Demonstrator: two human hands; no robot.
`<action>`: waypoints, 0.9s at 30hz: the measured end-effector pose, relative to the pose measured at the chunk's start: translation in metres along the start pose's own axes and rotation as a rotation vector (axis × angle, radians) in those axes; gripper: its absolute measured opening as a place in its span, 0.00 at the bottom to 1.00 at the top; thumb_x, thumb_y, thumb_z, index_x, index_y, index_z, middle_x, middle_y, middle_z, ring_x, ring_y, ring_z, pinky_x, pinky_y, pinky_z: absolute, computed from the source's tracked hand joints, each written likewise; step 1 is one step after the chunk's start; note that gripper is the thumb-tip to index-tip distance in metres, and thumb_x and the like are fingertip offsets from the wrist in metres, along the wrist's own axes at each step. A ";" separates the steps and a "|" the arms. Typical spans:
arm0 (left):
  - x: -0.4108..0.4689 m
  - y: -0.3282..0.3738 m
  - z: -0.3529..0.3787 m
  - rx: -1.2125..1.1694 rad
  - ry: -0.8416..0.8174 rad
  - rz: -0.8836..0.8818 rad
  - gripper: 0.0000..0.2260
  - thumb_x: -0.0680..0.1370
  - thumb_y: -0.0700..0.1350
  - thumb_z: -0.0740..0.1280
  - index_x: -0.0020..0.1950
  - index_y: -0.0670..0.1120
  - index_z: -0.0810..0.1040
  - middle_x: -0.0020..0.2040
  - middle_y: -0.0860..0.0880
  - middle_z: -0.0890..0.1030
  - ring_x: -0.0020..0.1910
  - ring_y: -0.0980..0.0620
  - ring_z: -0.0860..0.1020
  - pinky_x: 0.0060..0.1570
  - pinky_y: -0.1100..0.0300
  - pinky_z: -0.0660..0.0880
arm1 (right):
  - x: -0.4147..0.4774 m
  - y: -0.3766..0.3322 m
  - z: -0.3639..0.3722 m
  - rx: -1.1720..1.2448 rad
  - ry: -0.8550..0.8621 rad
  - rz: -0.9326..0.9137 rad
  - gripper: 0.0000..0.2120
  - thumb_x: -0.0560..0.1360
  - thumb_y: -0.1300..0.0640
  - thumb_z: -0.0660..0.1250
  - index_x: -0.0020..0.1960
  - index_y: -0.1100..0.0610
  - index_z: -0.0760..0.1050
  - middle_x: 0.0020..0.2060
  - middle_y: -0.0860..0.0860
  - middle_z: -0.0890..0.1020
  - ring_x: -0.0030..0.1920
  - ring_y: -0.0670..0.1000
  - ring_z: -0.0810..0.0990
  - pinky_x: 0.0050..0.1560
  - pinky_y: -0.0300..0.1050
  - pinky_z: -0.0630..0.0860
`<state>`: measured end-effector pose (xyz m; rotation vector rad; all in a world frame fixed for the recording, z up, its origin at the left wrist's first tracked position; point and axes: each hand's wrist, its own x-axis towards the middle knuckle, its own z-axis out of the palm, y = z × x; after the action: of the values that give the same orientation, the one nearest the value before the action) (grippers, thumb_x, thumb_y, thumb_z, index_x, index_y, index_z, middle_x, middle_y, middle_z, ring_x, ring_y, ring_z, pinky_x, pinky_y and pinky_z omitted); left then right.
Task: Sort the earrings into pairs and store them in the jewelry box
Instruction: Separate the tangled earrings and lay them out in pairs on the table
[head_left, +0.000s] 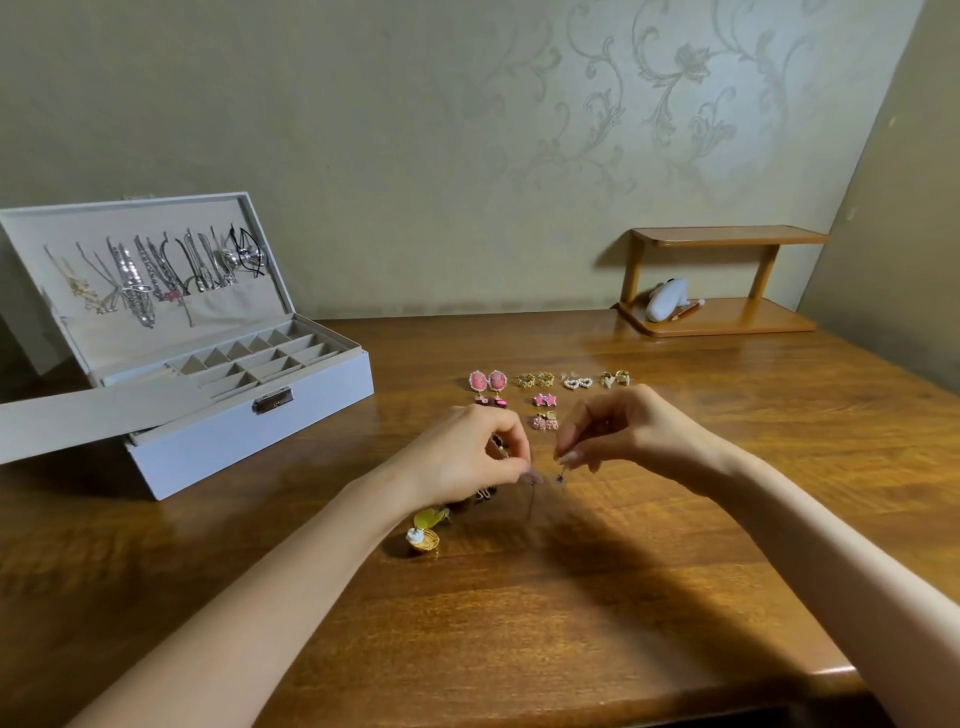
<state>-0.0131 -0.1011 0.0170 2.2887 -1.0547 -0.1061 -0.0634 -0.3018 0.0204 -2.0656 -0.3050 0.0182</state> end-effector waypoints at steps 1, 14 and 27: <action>0.001 0.001 -0.001 -0.017 -0.027 0.022 0.03 0.74 0.44 0.69 0.42 0.51 0.78 0.43 0.56 0.80 0.43 0.59 0.78 0.44 0.65 0.73 | -0.001 0.000 -0.002 0.016 -0.005 -0.005 0.04 0.68 0.68 0.71 0.41 0.61 0.81 0.40 0.59 0.83 0.38 0.50 0.81 0.37 0.39 0.77; 0.043 -0.007 0.020 0.037 -0.255 0.052 0.02 0.73 0.41 0.71 0.44 0.46 0.79 0.46 0.52 0.78 0.48 0.52 0.78 0.51 0.57 0.74 | 0.009 0.027 -0.007 -0.061 0.037 0.184 0.11 0.68 0.72 0.70 0.47 0.61 0.76 0.37 0.55 0.81 0.33 0.46 0.79 0.32 0.36 0.75; 0.071 -0.019 0.038 0.084 0.012 -0.009 0.11 0.71 0.35 0.71 0.48 0.48 0.75 0.45 0.50 0.83 0.42 0.54 0.80 0.47 0.56 0.77 | 0.031 0.046 0.006 -0.190 0.375 0.241 0.14 0.66 0.71 0.70 0.44 0.55 0.76 0.38 0.55 0.83 0.37 0.49 0.80 0.34 0.37 0.76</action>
<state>0.0359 -0.1612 -0.0122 2.3661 -1.0616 -0.0520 -0.0241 -0.3111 -0.0190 -2.2302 0.1802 -0.2577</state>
